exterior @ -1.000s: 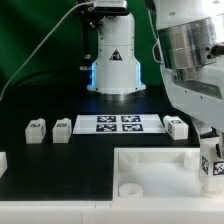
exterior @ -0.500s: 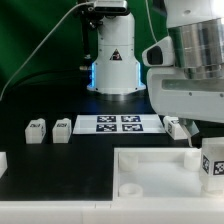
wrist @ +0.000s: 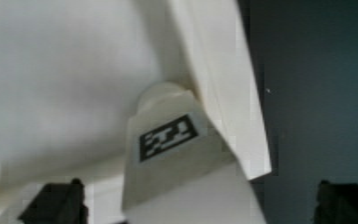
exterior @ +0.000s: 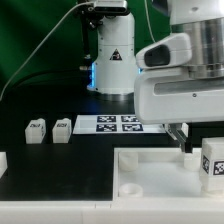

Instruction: Assemble one leg

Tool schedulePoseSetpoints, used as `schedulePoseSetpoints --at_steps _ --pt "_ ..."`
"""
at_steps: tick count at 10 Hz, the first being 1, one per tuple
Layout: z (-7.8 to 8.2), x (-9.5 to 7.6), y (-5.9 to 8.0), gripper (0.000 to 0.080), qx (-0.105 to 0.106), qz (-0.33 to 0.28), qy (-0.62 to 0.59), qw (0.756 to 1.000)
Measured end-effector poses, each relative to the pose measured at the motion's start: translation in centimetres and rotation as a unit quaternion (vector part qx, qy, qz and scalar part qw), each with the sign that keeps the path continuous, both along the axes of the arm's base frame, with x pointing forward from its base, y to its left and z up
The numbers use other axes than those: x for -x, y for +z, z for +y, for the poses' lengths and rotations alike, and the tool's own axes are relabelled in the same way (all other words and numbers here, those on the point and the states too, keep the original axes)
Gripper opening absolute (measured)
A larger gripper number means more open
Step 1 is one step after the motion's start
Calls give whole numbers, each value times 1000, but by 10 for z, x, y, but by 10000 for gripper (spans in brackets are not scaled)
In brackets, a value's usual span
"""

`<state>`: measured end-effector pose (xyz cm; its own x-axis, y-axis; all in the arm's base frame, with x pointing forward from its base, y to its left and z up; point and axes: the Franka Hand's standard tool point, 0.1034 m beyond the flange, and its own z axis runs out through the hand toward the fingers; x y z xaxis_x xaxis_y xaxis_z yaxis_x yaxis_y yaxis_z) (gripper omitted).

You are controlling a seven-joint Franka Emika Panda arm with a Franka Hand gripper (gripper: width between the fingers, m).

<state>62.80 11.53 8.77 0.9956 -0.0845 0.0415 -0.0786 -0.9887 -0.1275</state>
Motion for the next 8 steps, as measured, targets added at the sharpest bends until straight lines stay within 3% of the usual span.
schedulePoseSetpoints --at_steps 3,4,5,6,8 --pt "1 -2 -3 622 -1 -4 11 1000" --pt "1 -1 -3 443 -2 -3 2 1000" --pt "1 -1 -3 443 -6 5 -56 998" --pt "-1 -2 -3 302 -8 12 -113 993" --pt "-4 -2 -4 302 -19 22 -218 975"
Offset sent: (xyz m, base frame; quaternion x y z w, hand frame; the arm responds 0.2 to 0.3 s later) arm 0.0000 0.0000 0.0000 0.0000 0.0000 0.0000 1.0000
